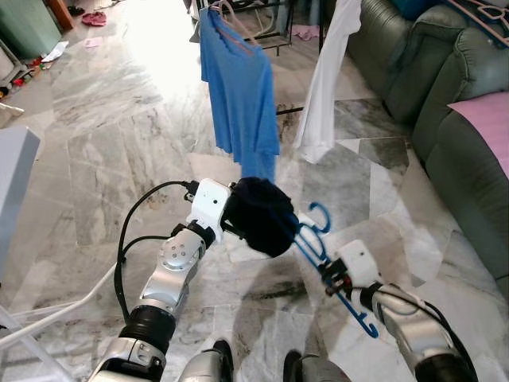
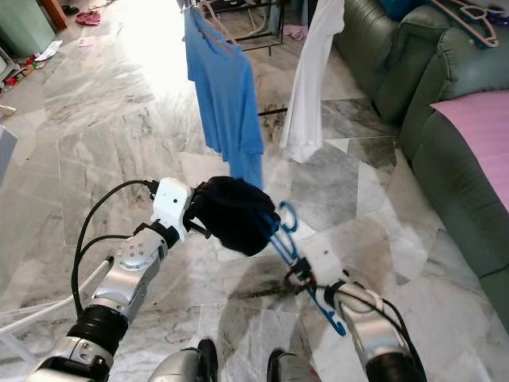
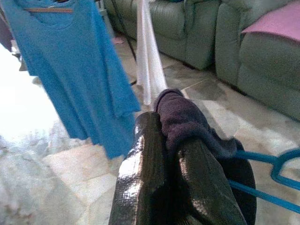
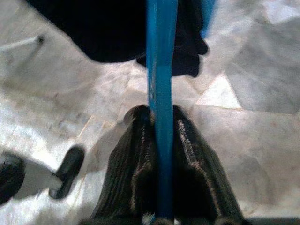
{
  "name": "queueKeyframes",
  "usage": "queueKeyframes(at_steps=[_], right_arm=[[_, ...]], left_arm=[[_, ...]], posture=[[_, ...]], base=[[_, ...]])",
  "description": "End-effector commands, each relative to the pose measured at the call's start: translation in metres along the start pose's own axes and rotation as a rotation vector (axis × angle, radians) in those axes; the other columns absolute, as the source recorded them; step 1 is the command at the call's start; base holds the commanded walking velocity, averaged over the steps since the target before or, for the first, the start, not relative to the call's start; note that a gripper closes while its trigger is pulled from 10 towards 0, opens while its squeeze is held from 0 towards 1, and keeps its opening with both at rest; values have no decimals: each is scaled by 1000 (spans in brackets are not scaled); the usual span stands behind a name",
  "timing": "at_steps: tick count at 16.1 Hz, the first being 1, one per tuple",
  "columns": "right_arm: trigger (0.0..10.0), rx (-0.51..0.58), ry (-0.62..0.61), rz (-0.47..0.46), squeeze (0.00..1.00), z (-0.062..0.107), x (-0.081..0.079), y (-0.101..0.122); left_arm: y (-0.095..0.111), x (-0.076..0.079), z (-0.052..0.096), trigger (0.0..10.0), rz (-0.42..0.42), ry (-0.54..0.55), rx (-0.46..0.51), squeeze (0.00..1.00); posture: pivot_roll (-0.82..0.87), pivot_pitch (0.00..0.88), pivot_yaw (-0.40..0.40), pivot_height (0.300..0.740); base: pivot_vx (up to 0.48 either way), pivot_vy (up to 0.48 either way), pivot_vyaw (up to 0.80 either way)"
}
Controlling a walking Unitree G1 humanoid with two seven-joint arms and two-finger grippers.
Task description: Hang hanger
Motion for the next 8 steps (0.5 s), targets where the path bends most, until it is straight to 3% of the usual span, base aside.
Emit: queueKeyframes(at_steps=[1,3,5,6,8], right_arm=[[10000,4,-24,-68,0,-4,0,-3],[10000,14,-50,-104,0,-9,2,-1],[10000,63,-164,-243,0,-13,17,6],[10000,70,-182,-260,0,-14,20,7],[10000,170,-297,-486,0,-8,45,18]], left_arm=[[8,5,0,10000,31,-29,32,0],[13,11,-1,10000,49,-53,52,0],[12,16,2,10000,67,-75,49,0],[11,16,3,10000,69,-76,45,0],[-11,19,12,10000,42,-90,-28,0]], posture=[[-104,197,86,740],[-104,197,86,740],[-104,197,86,740],[-104,197,86,740],[-95,199,81,740]], base=[[0,0,0],[0,0,0],[0,0,0],[0,0,0],[0,0,0]])
Point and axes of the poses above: a point about 5 cm out from each wrist's last joint towards the gripper, its own z axis pointing back from the gripper into the wrist, its own y axis along the axis of the wrist's last joint, x = y × z, the point moved 2 cm from there along -z, pointing out of the wrist towards the gripper, and after that the axes turned 9 degrees about z, right-handed, at the moved point
